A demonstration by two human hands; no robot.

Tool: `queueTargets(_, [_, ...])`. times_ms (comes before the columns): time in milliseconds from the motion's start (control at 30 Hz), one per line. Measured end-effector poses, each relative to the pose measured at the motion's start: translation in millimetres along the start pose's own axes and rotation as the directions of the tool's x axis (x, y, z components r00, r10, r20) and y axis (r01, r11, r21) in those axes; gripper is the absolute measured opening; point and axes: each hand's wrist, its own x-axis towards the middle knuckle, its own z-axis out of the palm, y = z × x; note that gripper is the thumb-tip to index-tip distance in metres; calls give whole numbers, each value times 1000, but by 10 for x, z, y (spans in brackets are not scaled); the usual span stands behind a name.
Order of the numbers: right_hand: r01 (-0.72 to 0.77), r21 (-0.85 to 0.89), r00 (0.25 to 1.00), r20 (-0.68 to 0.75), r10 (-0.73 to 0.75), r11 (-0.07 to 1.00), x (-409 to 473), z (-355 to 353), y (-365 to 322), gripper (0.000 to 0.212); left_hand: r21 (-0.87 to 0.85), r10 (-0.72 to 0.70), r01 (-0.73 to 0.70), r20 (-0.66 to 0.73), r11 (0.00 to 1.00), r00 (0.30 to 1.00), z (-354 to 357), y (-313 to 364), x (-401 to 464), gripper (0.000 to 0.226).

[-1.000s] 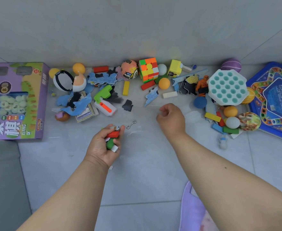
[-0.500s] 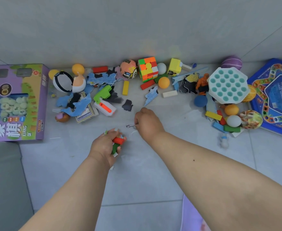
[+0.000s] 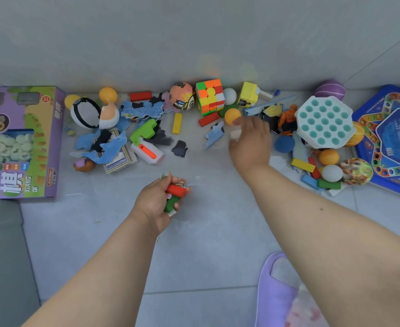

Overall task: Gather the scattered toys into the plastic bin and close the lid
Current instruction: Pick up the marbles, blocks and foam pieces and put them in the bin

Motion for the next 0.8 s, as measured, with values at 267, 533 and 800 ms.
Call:
queueTargets(267, [308, -239, 946, 182, -270, 921, 67, 126, 94, 21, -181, -62, 68, 39, 981, 997, -31, -3, -28, 30])
queueTargets(533, [467, -398, 839, 482, -253, 790, 373, -8, -372, 38, -212, -88, 90, 22, 973, 996, -114, -40, -60, 32])
queueTargets(800, [452, -379, 737, 668, -99, 808, 233, 41, -274, 41, -188, -97, 97, 12, 977, 995, -94, 1, -80, 29])
